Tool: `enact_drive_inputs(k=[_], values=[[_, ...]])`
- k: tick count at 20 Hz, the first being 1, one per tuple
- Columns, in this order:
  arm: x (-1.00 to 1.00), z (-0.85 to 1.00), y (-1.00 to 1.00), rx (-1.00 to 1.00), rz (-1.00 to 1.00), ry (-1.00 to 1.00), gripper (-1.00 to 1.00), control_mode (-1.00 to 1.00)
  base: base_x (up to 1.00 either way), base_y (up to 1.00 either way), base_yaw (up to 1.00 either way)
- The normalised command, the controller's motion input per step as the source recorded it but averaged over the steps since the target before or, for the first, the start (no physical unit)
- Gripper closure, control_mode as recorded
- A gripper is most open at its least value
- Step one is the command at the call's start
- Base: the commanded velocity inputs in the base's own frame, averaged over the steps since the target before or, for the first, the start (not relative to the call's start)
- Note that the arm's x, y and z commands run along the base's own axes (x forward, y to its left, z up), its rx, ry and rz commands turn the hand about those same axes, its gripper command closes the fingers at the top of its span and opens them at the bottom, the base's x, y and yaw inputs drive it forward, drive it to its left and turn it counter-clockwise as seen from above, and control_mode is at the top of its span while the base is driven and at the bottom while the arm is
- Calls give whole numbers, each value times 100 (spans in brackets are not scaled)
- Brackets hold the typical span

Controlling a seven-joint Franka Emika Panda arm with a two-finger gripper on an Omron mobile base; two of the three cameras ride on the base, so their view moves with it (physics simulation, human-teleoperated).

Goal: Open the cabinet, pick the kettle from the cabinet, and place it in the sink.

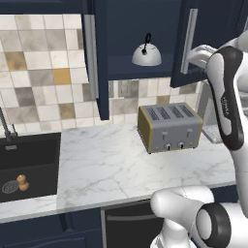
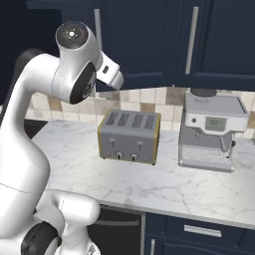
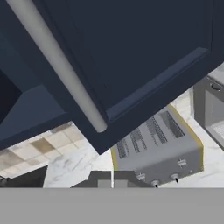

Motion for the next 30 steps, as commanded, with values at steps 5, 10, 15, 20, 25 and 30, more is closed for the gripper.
enact_drive_inputs(k=[5, 10, 15, 20, 25, 30], values=[[-32, -6, 24, 3, 0, 13, 100, -100, 0, 0, 0], [-17, -12, 46, 4, 0, 16, -100, -100, 0, 0, 0], [-7, -7, 44, 7, 1, 16, -100, -100, 0, 0, 0], [8, -3, 34, 16, 2, 12, -100, -100, 0, 0, 0], [27, 0, 22, 19, 0, 1, -100, -100, 0, 0, 0], [38, 0, 27, 11, -4, 0, -100, -100, 0, 0, 0]])
